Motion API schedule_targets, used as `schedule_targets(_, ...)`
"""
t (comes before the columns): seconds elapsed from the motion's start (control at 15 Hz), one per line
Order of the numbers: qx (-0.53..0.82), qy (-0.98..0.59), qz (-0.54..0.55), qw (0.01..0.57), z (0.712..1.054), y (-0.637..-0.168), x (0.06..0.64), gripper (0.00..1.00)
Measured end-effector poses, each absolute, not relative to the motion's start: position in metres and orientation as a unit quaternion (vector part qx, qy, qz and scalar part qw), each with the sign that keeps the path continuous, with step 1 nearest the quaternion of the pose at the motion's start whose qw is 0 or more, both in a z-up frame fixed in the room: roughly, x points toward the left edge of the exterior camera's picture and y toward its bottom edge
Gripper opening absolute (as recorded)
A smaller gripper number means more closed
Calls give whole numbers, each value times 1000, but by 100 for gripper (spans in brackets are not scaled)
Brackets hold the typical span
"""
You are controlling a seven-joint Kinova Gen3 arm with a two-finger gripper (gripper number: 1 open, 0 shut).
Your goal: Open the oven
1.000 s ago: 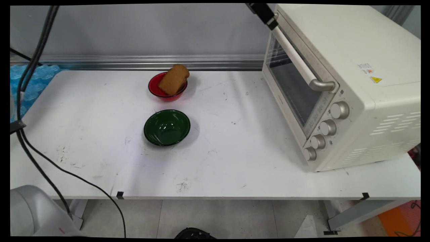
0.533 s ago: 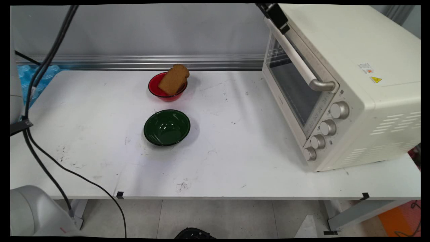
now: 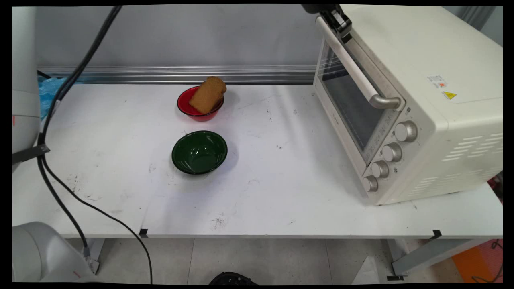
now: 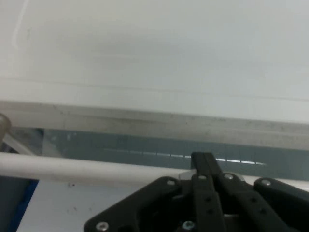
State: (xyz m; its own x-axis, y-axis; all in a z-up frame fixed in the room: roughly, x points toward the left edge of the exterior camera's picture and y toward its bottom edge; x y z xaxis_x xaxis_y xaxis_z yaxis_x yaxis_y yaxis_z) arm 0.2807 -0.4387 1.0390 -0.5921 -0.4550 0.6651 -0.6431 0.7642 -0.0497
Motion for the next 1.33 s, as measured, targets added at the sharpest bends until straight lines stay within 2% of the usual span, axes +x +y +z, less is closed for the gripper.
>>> schedule_targets(0.73, 321, -883, 140, 312, 1015, -457, 263, 0)
schedule_targets(1.33, 324, -891, 132, 290, 1006, -452, 274, 0)
